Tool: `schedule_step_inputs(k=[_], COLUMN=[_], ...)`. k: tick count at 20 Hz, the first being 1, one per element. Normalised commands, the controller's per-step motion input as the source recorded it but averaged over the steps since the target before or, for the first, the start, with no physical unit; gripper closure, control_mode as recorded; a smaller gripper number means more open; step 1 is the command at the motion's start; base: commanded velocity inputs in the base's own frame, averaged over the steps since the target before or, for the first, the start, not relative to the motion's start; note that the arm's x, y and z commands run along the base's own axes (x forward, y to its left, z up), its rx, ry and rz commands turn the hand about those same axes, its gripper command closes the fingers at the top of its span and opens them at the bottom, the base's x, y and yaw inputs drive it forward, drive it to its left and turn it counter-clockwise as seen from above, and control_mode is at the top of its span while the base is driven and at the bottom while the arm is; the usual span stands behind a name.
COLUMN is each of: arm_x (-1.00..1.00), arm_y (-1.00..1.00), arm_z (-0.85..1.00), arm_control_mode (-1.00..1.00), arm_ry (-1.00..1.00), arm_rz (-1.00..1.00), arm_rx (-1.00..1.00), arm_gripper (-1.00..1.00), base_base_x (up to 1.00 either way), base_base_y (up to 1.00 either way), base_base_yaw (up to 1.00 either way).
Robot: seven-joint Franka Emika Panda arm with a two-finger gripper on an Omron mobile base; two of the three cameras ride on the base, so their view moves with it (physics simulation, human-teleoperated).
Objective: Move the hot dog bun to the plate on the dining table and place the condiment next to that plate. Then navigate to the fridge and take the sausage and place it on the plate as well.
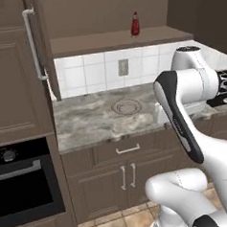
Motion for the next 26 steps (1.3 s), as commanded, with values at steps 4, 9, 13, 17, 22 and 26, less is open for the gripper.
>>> schedule_step_inputs(k=[4,9,13,17,22,26], arm_x=[0.00,0.00,0.00,0.00,-0.22,-0.42], arm_y=[0.00,0.00,0.00,0.00,-0.13,0.00], arm_z=[0.00,0.00,0.00,0.00,0.16,0.55], arm_control_mode=[1.00,1.00,1.00,1.00,-1.00,-1.00], arm_ry=[0.00,0.00,0.00,0.00,-0.11,-0.57], arm_rz=[0.00,0.00,0.00,0.00,0.10,0.06], arm_rx=[0.00,0.00,0.00,0.00,0.04,0.00], arm_gripper=[-1.00,-1.00,-1.00,-1.00,-1.00,-1.00], base_base_x=[0.51,0.68,0.78,0.44,0.00,0.00], base_base_y=[-0.65,-0.15,-0.18,-0.39,-0.08,0.00], base_base_yaw=[0.15,0.11,0.11,0.12,0.02,0.00])
